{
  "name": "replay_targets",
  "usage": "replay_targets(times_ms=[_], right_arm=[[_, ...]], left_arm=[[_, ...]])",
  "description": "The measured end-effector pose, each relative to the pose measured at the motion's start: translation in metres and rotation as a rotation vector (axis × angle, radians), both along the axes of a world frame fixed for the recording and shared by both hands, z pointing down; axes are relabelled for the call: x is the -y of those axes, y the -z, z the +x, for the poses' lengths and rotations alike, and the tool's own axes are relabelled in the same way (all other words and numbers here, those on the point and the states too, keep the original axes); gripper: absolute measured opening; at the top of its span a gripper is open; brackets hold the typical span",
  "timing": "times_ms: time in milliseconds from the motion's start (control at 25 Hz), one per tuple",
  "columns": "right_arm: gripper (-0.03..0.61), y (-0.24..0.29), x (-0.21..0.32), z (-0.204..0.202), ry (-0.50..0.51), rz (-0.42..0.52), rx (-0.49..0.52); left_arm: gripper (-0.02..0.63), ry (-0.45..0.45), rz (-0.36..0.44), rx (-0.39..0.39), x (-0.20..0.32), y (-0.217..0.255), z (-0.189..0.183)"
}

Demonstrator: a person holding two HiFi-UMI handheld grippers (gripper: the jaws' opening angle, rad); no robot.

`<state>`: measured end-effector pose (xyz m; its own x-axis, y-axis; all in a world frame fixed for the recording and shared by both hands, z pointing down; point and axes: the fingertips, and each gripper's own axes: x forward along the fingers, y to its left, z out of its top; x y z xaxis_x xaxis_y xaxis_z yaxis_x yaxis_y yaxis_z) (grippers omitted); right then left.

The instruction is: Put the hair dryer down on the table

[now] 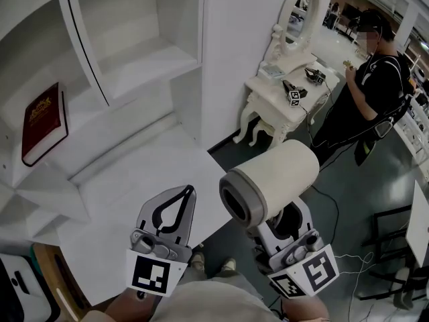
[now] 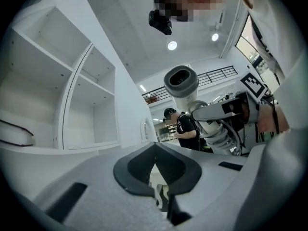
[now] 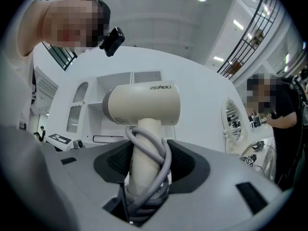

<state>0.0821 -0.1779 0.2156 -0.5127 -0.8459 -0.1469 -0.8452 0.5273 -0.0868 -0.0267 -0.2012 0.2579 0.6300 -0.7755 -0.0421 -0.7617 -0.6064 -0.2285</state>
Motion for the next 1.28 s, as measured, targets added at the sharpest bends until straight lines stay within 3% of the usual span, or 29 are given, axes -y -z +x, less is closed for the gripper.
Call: replay_targets(times_ms=[200, 400, 520, 760, 1280], right_arm=[[0.207, -0.002, 0.046, -0.011, 0.027, -0.013, -0.084], [0.206, -0.044, 0.096, -0.021, 0.032, -0.106, -0.085], [0.206, -0.084, 0.122, -0.024, 0.007, -0.159, -0.115], [0.206, -0.187, 0.163, -0.026, -0.016, -0.315, -0.139], [0.206, -0.406, 0.193, 0.006, -0.099, -0.639, -0.198]], left_arm=[[0.012, 0.026, 0.067, -0.004, 0.036, 0.009, 0.004], [0.012, 0.129, 0.01, 0.025, 0.083, -0.025, -0.002], [0.012, 0.155, -0.027, 0.002, 0.105, -0.061, -0.005], [0.012, 0.113, -0.101, -0.102, 0.135, -0.146, -0.003], [0.011, 0.152, -0.203, -0.048, 0.175, -0.33, 0.008]])
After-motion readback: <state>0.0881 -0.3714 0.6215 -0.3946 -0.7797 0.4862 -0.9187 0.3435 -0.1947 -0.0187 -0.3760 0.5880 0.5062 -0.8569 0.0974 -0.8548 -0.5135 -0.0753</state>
